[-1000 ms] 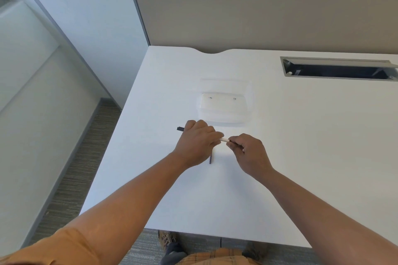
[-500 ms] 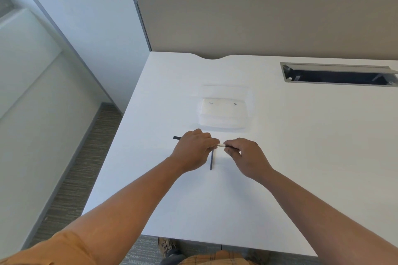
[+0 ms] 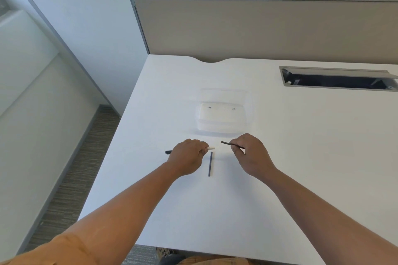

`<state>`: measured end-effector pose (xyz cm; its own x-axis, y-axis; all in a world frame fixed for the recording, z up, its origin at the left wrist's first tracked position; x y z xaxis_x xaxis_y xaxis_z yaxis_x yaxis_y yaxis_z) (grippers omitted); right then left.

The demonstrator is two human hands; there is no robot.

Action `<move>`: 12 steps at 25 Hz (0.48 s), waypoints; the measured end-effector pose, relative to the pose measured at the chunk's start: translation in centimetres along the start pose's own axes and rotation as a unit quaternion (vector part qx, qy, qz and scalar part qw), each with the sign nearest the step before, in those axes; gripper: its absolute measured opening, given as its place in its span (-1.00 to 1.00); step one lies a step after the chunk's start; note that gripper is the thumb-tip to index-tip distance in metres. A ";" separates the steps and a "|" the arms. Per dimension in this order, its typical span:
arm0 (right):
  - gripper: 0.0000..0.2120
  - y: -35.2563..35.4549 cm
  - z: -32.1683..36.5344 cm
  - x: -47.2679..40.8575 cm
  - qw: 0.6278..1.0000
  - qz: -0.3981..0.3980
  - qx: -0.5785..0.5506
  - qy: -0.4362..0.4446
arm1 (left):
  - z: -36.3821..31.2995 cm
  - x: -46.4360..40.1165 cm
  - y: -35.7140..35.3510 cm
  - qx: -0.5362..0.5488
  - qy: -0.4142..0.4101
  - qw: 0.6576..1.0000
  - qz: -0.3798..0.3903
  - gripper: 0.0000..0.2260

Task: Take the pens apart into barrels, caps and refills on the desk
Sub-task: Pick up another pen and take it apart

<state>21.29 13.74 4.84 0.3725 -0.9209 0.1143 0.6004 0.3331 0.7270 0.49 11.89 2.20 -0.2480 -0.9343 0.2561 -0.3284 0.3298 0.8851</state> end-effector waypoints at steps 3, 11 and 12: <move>-0.77 0.7 0.5 -1.2 1.000 -0.013 0.009 0.011 | 1.2 -0.7 -0.7 0.106 0.077 0.990 0.047 -0.78; -0.80 4.0 1.7 -7.2 0.995 -0.025 0.094 0.027 | 2.9 -2.8 -2.0 0.400 0.228 0.878 0.127 -0.74; -0.81 4.1 1.8 -8.1 0.994 -0.011 0.102 0.025 | 3.1 -3.0 -1.9 0.403 0.240 0.874 0.125 -0.74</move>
<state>19.47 22.21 8.16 0.3986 -0.9146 0.0671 0.4551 0.2608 0.8514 -0.92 14.49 -1.49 -0.0563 -0.7052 0.7067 -0.9022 0.3391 0.2666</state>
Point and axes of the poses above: each hand's wrist, its own x-axis away from the middle knuckle, its own y-axis out of the back of the hand, z = x × y, the point moved 5 cm from there along -x, towards the middle knuckle, and after that the axes turned 7 degrees about z, right-handed, at the moved point
